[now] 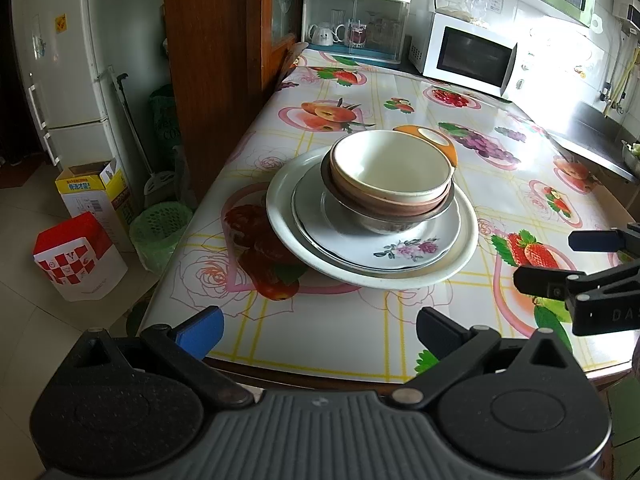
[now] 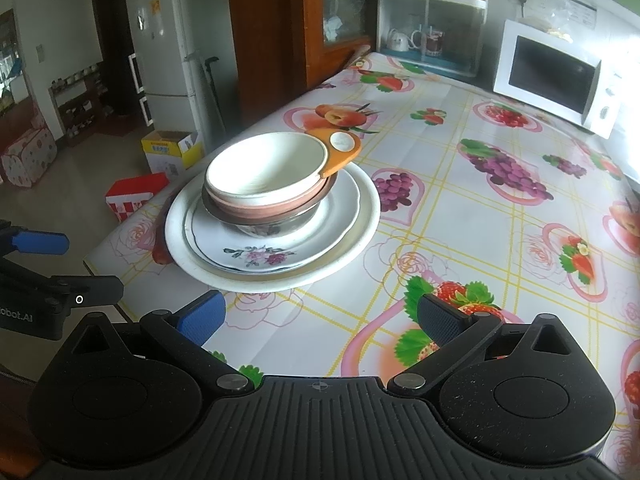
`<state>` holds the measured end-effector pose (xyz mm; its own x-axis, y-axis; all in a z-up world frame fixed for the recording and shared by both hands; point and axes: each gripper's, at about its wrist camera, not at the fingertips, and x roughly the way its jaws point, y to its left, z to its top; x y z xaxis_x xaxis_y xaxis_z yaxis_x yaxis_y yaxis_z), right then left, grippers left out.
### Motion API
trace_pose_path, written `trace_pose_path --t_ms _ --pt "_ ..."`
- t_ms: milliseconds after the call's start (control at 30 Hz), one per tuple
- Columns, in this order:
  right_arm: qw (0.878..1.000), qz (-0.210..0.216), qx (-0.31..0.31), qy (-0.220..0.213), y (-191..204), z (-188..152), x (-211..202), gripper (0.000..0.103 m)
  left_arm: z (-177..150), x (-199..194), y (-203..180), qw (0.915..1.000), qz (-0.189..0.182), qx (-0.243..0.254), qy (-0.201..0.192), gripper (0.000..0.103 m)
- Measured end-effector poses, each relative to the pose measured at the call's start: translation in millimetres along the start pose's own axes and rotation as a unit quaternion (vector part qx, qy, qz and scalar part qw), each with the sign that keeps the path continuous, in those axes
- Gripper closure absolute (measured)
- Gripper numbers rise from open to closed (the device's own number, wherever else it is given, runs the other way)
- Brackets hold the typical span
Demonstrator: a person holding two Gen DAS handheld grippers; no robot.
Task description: Organize plates and bowls
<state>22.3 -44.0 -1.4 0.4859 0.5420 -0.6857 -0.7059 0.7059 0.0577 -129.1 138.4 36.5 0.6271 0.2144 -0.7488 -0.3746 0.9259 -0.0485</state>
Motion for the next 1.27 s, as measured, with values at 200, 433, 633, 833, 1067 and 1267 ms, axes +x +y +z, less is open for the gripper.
trace_pose_path --t_ms 200,433,633,833,1067,1267 --pt "1.0 0.001 -0.002 0.001 1.5 -0.1 -0.2 0.0 -0.4 -0.3 -0.2 1.0 0.001 0.0 0.0 0.0" --pt "1.0 0.003 -0.004 0.001 4.0 0.0 -1.6 0.0 -0.7 -0.1 0.0 1.0 0.001 0.001 0.0 0.0" --pt "1.0 0.002 -0.005 0.002 4.3 -0.1 -1.5 0.0 -0.9 -0.2 0.0 1.0 0.001 0.001 0.0 0.0" --pt "1.0 0.003 -0.004 0.002 4.3 -0.3 -1.3 0.0 -3.1 0.0 0.3 1.0 0.002 -0.001 0.001 0.0" --pt "1.0 0.003 -0.006 0.002 4.8 -0.7 -1.5 0.0 -4.7 0.2 0.9 1.0 0.003 -0.001 0.0 0.0" --pt "1.0 0.004 -0.004 0.004 4.4 -1.3 -1.4 0.0 -5.1 0.4 1.0 1.0 0.006 0.001 -0.001 0.0"
